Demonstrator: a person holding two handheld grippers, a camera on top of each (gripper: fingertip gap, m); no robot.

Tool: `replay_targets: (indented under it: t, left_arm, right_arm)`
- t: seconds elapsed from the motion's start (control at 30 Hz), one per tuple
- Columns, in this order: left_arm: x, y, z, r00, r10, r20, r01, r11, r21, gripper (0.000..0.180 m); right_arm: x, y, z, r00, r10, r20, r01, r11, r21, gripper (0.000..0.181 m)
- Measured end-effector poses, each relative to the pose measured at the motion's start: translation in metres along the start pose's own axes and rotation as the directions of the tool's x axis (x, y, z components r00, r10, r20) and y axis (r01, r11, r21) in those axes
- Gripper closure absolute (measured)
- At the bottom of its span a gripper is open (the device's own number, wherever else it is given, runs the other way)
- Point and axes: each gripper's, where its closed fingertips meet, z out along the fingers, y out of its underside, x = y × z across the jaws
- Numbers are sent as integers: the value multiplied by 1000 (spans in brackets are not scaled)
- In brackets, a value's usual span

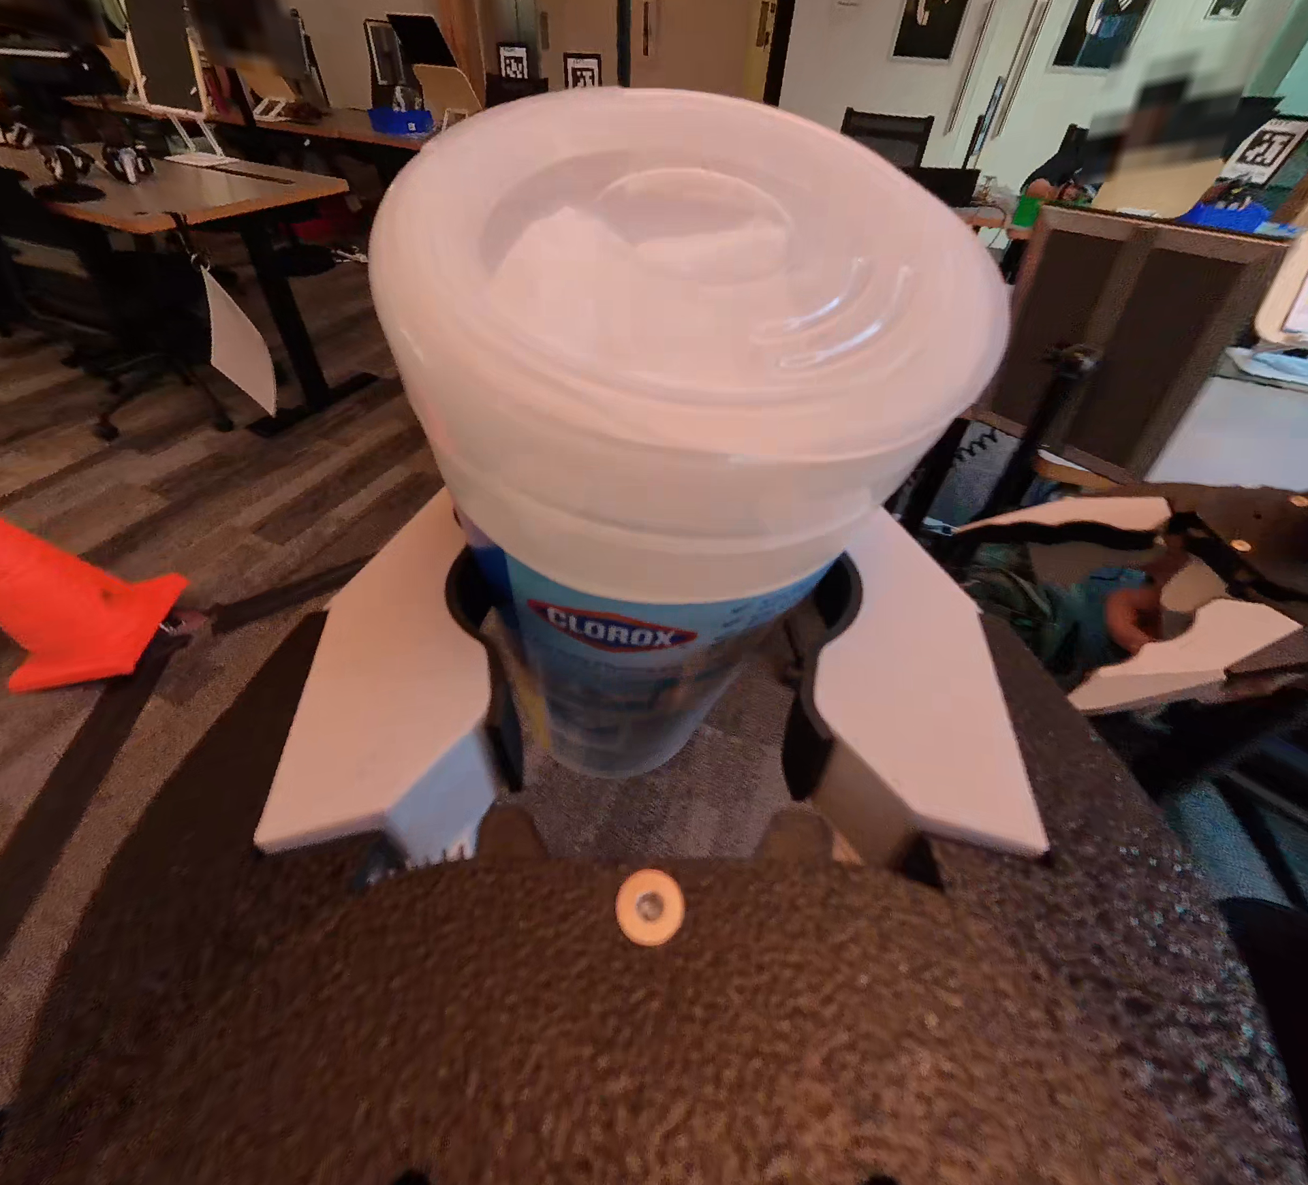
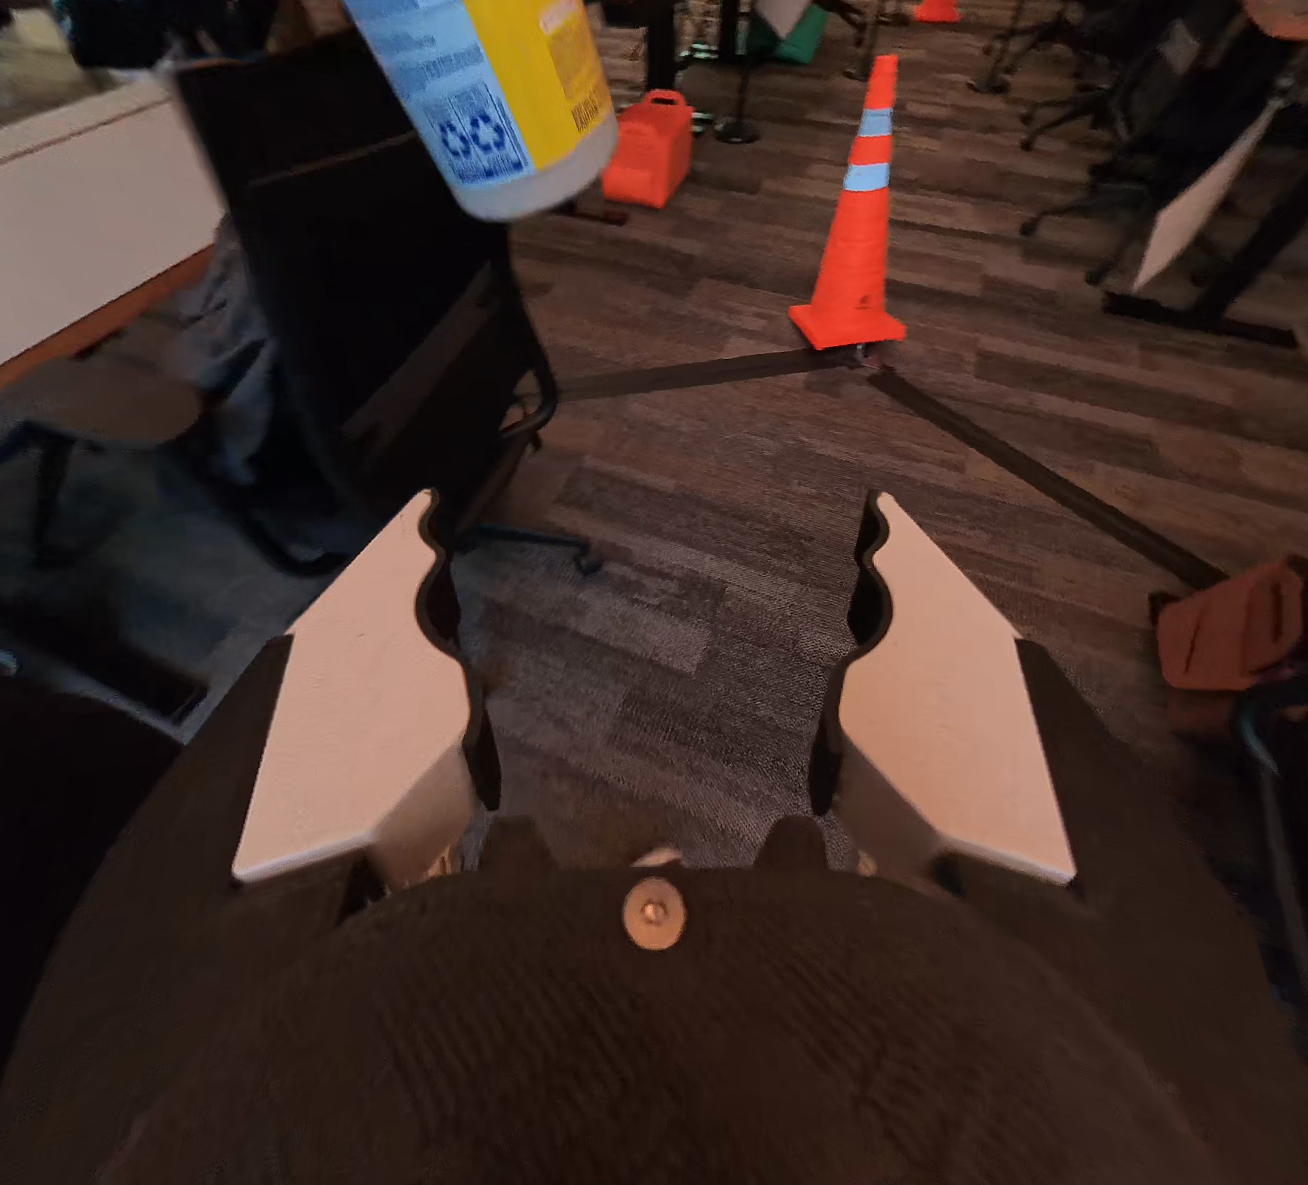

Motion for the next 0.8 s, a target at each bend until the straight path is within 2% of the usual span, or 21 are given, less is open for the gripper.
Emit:
replay_targets:
  t: [0.03, 0.2, 0.37, 0.5, 0.63, 0.8]
  left_arm:
    - [-26, -5, 25, 1000, 10, -1, -10, 1000, 1, 87]
    - [-166, -12, 152, 1000, -10, 24, 10, 1000, 4, 86]
    - [-310, -23, 252, 995, -55, 88, 56, 998, -8, 87]
    - [-431, -43, 307, 979, -58, 195, 66, 997, -35, 87]
    - [-553, -49, 358, 951, -48, 304, 64, 997, -43, 87]
    - [-710, -42, 440, 933, -74, 352, 83, 997, -11, 87]
  right_arm:
    - [24, 3, 19, 999, 28, -15, -28, 1000, 2, 68]
    - [154, -4, 146, 998, 43, -45, -43, 999, -3, 68]
    - [275, -87, 319, 995, 12, 96, -20, 996, 86, 72]
    - [344, -177, 451, 968, -127, 215, 109, 989, 96, 68]
    - [406, -247, 567, 938, -199, 286, 172, 978, 117, 70]
    - [494, -302, 721, 894, -323, 309, 296, 946, 132, 72]
